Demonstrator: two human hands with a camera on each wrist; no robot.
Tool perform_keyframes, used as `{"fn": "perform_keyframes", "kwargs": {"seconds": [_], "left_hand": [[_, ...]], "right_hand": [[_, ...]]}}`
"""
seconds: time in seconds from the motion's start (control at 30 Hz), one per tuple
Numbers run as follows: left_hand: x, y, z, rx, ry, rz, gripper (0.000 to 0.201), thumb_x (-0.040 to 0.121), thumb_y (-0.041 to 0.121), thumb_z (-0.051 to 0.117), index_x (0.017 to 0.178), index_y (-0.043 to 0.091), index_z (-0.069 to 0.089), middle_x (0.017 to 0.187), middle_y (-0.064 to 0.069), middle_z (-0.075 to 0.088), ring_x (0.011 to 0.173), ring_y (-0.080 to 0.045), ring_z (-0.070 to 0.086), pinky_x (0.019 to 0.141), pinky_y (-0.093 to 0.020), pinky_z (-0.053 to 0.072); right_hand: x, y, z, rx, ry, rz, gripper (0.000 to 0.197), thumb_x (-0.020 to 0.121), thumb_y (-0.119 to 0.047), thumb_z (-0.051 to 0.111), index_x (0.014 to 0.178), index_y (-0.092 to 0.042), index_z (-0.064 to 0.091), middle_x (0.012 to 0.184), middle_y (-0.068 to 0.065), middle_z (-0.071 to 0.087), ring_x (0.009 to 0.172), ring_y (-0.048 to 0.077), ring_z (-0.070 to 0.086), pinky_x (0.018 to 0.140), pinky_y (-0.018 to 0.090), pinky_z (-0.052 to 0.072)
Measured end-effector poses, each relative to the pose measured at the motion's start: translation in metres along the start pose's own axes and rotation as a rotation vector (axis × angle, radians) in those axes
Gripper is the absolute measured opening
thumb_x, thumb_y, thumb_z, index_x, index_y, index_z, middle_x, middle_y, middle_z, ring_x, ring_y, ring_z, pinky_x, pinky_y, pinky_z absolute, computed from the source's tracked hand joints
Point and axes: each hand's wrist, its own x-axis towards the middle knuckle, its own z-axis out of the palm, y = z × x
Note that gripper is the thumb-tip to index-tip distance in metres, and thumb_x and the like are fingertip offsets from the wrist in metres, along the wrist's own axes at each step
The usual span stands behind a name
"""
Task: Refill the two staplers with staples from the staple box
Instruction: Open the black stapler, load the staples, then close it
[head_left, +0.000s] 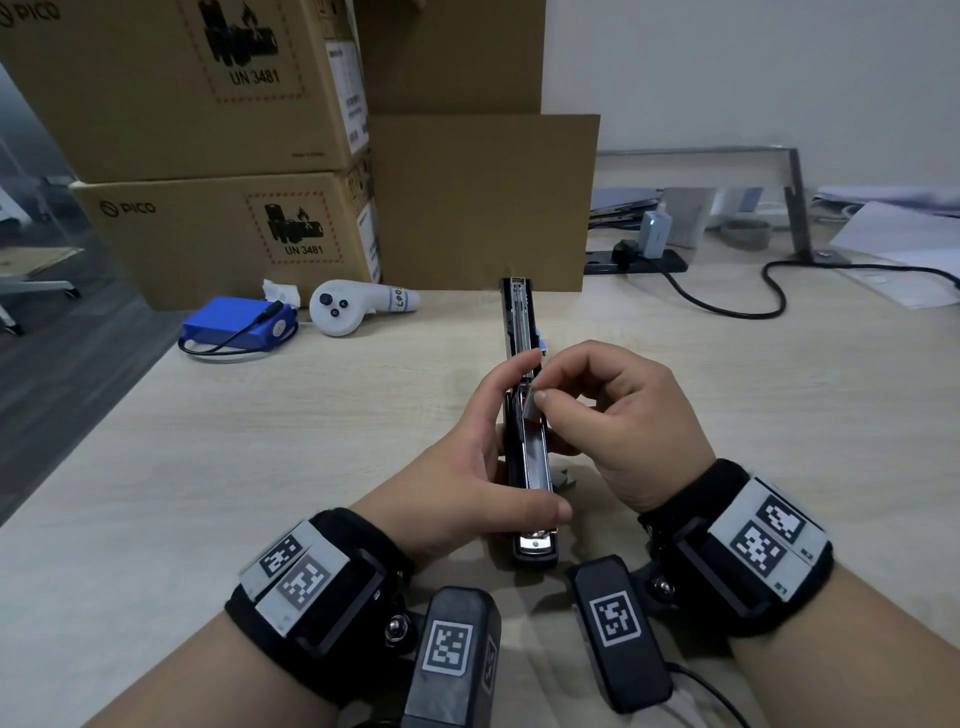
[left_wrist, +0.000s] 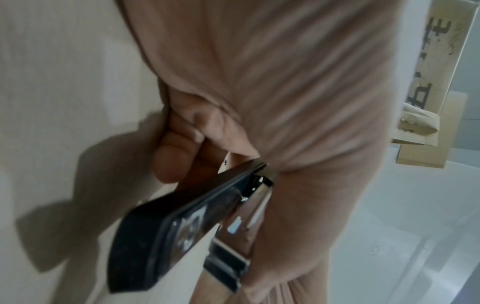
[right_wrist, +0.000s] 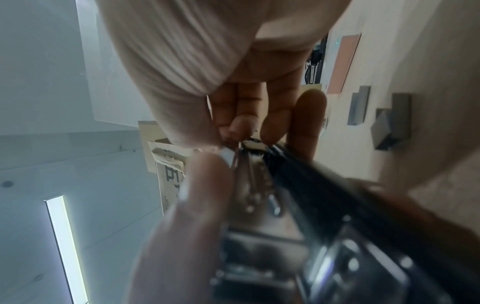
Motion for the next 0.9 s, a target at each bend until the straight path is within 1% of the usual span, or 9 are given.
{"fn": "perform_keyframes", "kwargs": {"seconds": [0.07,0.17,0.37,0.47,0.53,0.63,0.73,0.83,0.9], "left_hand": [[-0.0004,0.0005,0.0006,0.0,-0.009,0.007,0.106,0.069,-0.005,0.08,0.141,0.06,0.036,0.135,-0.017,0.062,0.089,-0.017,0.069,0.077,-0.038,0.054],[-0.0008,0.0008,0.0006,0.002,-0.014,0.01,0.107,0.072,-0.01,0.077,0.143,0.058,0.034,0.134,-0.021,0.062,0.087,-0.011,0.07,0.075,-0.034,0.055],[0.0,-0.0004,0.0001,-0.002,-0.008,-0.003,0.107,0.071,-0.008,0.078,0.142,0.059,0.036,0.133,-0.017,0.064,0.086,-0.021,0.067,0.076,-0.038,0.054],[-0.0003,0.0,0.0001,0.003,-0.015,-0.001,0.107,0.072,-0.009,0.078,0.143,0.059,0.035,0.133,-0.021,0.062,0.096,-0.02,0.069,0.077,-0.038,0.054],[-0.0008,0.001,0.0004,0.008,-0.021,-0.003,0.108,0.073,-0.011,0.076,0.144,0.058,0.033,0.131,-0.022,0.062,0.095,-0.015,0.07,0.076,-0.036,0.055],[-0.0009,0.0019,0.0014,0.017,-0.018,-0.001,0.109,0.073,-0.013,0.075,0.146,0.055,0.03,0.131,-0.022,0.062,0.091,-0.011,0.07,0.073,-0.032,0.055],[-0.001,0.0013,0.0019,0.014,-0.015,0.0,0.108,0.073,-0.012,0.075,0.147,0.054,0.031,0.134,-0.021,0.061,0.093,-0.015,0.069,0.074,-0.034,0.055],[-0.0011,0.0012,0.0015,0.01,-0.017,-0.002,0.107,0.073,-0.011,0.076,0.146,0.055,0.033,0.136,-0.018,0.06,0.096,-0.02,0.068,0.076,-0.037,0.055],[-0.0008,0.001,0.0012,0.01,-0.017,-0.001,0.107,0.074,-0.012,0.075,0.145,0.055,0.032,0.133,-0.016,0.062,0.092,-0.015,0.069,0.075,-0.034,0.055]], "right_hand": [[-0.0003,-0.0006,-0.0004,-0.005,0.005,0.0,0.016,0.083,0.008,0.064,0.078,-0.007,0.069,0.076,0.02,0.067,0.062,0.016,0.064,0.053,0.021,0.052],[-0.0002,-0.0012,-0.0012,-0.008,0.006,0.009,0.018,0.084,0.012,0.063,0.078,-0.004,0.068,0.076,0.019,0.066,0.062,0.015,0.062,0.052,0.021,0.052],[0.0001,-0.0005,-0.0012,-0.043,-0.017,0.025,0.022,0.085,0.009,0.063,0.077,-0.01,0.07,0.073,0.008,0.066,0.063,0.015,0.064,0.055,0.021,0.053],[-0.0005,-0.003,-0.0003,-0.03,0.011,0.021,0.02,0.085,0.012,0.063,0.079,-0.006,0.069,0.077,0.019,0.067,0.061,0.013,0.062,0.053,0.02,0.052],[-0.0005,-0.0037,0.0,-0.025,0.019,0.022,0.018,0.085,0.012,0.063,0.08,-0.004,0.069,0.079,0.024,0.066,0.059,0.013,0.062,0.051,0.02,0.052],[-0.0009,-0.0024,-0.0007,-0.049,-0.001,0.018,0.018,0.085,0.011,0.063,0.08,-0.004,0.069,0.077,0.021,0.065,0.061,0.014,0.062,0.052,0.021,0.052],[-0.0004,0.0004,-0.0024,-0.071,-0.013,0.01,0.017,0.084,0.009,0.064,0.08,-0.006,0.069,0.078,0.019,0.066,0.063,0.017,0.063,0.054,0.023,0.053],[0.0014,0.0025,-0.0028,-0.152,-0.002,-0.039,0.013,0.081,-0.002,0.066,0.078,-0.013,0.07,0.085,0.011,0.065,0.074,0.026,0.065,0.057,0.035,0.057],[0.0029,0.0032,-0.0034,-0.226,0.007,-0.06,0.01,0.078,-0.009,0.067,0.075,-0.018,0.07,0.091,0.002,0.063,0.074,0.02,0.06,0.062,0.037,0.057]]}}
